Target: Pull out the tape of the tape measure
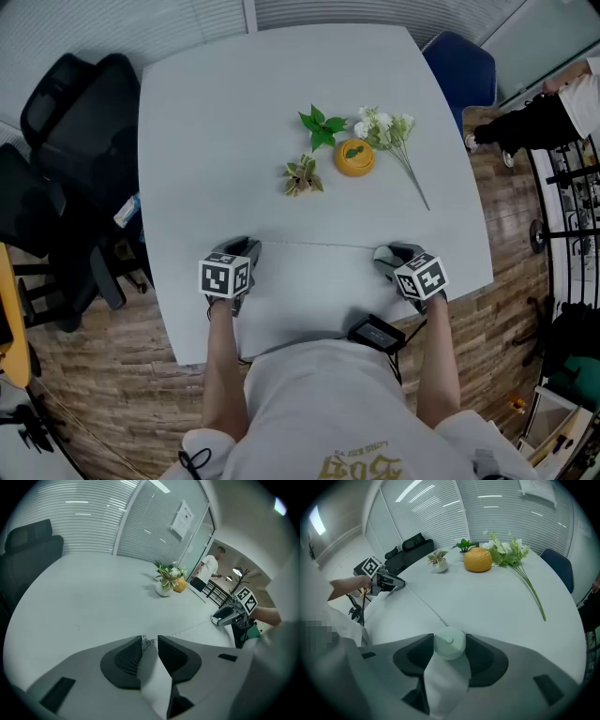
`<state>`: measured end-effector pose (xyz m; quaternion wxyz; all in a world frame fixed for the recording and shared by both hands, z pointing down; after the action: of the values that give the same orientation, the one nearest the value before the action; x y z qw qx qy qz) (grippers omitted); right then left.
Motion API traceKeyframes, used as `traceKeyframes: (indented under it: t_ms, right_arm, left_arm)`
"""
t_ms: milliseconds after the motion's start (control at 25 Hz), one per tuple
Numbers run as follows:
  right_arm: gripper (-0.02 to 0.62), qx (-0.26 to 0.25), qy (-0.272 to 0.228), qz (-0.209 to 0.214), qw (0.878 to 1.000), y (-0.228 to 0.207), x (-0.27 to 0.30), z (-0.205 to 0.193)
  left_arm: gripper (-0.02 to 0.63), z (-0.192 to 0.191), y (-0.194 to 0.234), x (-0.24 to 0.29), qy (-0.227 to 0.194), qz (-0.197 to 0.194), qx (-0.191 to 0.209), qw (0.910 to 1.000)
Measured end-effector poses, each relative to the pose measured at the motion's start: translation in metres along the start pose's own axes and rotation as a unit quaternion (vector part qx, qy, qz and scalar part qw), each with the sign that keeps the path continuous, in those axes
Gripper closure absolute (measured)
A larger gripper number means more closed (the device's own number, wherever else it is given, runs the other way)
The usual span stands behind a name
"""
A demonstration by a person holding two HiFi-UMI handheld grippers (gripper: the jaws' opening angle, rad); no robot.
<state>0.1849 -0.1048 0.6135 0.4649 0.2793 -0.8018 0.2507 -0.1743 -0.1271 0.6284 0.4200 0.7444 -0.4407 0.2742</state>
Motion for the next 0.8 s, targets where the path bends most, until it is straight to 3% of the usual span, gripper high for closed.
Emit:
traceKeyframes:
  t_ms: [240,600,800]
  right_arm:
    - [0.367,0.002,-0.009,-0.01,1.0,0.003,-0.005,0.002]
    - [0.367,0.032,-0.084,-0.049,0.995,0.007,-0.035,0.011]
    - [0.368,0.058,-0.142,-0.044,0.987,0.02,-0.054,0.024]
  left_arm:
    - [0.408,0.0,-0.003,-0.006,-0.011,0.021,0.009,0.9997]
    - [0.397,0.013,-0.016,-0.038,-0.08,0.03,0.014,0.9963]
    - [0.397,0.02,-0.039,-0.05,-0.124,0.0,0.015,0.9922]
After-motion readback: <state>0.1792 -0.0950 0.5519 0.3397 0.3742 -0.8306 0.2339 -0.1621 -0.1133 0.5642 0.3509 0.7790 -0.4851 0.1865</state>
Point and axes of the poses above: the fingertips, and each gripper's own axes: x forward along the fingers, y to its left, z out of its top, the point moved 5 cm from there along -x, backward along the fingers, and after that the axes turned 7 degrees about -x, right-handed, at the moved point
